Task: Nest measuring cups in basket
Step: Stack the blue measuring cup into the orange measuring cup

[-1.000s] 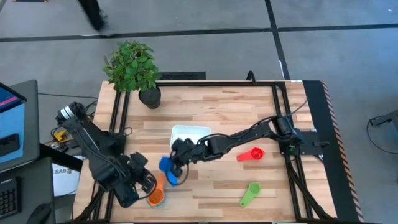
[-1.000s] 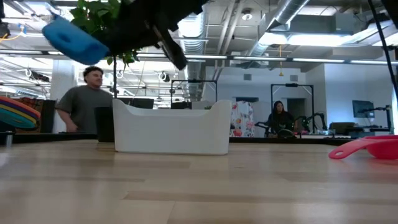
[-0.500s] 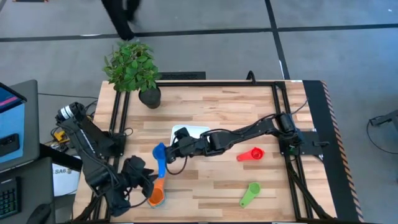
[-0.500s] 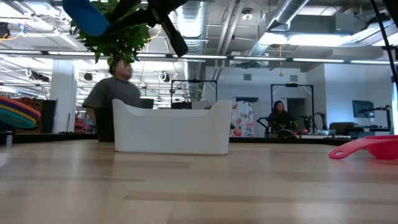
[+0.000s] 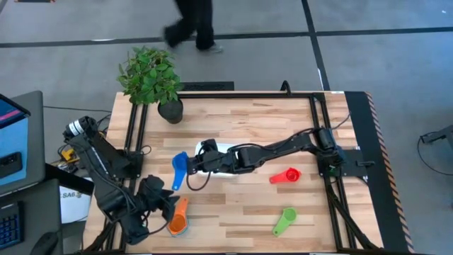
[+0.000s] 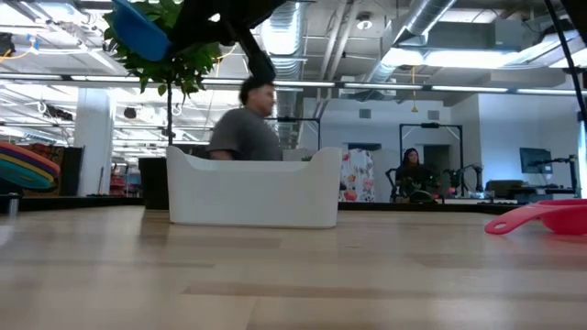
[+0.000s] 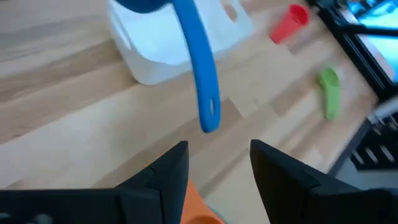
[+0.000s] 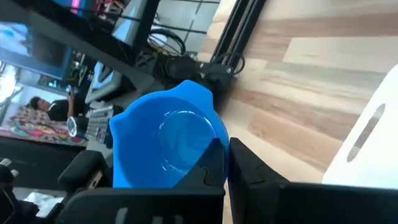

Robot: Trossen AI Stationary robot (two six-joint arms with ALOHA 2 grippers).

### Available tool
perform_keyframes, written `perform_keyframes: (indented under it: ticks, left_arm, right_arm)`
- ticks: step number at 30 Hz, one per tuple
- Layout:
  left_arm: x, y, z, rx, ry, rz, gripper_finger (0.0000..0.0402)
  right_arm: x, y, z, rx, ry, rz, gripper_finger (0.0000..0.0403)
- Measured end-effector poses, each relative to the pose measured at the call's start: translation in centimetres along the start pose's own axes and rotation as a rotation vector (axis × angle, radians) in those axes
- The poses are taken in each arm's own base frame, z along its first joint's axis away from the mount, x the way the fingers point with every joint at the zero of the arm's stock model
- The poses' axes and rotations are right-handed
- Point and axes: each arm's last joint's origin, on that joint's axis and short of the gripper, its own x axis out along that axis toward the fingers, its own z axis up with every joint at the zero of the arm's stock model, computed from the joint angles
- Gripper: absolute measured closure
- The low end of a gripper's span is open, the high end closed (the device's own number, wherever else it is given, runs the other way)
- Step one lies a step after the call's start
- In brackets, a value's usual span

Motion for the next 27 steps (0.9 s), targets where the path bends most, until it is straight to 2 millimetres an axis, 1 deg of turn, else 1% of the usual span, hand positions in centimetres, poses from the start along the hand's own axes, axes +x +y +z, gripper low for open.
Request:
perform_keyframes:
  ticks: [5,7,10,13,16,17,20,22,25,27]
  left_arm:
    - [-0.1,0.4,0.5,-0.061,-0.136,-0.012,0.0242]
    - [-0.3,0.6,0.8,-0.073,-0.16,-0.008,0.0249]
    - [-0.3,1.1,1.1,-0.073,-0.164,0.022,0.0274]
    - [-0.3,1.2,1.1,-0.066,-0.154,0.034,0.032]
    - [-0.7,1.2,1.4,-0.036,-0.103,0.04,0.0382]
    - [-0.9,1.3,1.6,-0.021,-0.086,0.04,0.039]
    - [-1.7,1.5,2.4,0.047,-0.002,0.041,0.0398]
    - [-2.4,1.8,3.2,0.102,0.079,0.04,0.0399]
    - [-3.4,2.5,4.7,0.175,0.201,0.03,0.0401]
    - [-4.0,2.8,5.8,0.186,0.268,0.003,0.0401]
  right_arm:
    - [0.0,0.4,0.1,0.008,-0.012,0.039,0.0392]
    - [0.0,0.4,0.1,0.005,-0.004,0.047,0.0392]
    - [0.0,0.5,0.1,0.003,0.0,0.05,0.0391]
    - [0.0,0.4,0.2,0.001,0.0,0.048,0.0392]
    - [0.2,0.5,0.4,-0.029,-0.002,0.064,0.039]
    - [0.2,0.6,0.6,-0.049,0.009,0.084,0.0387]
    - [0.4,0.8,1.1,-0.142,0.074,0.159,0.037]
    - [0.6,0.6,1.4,-0.239,0.127,0.189,0.0354]
    - [0.7,0.2,1.5,-0.389,0.204,0.204,0.0331]
    - [0.5,0.1,1.4,-0.462,0.264,0.222,0.0318]
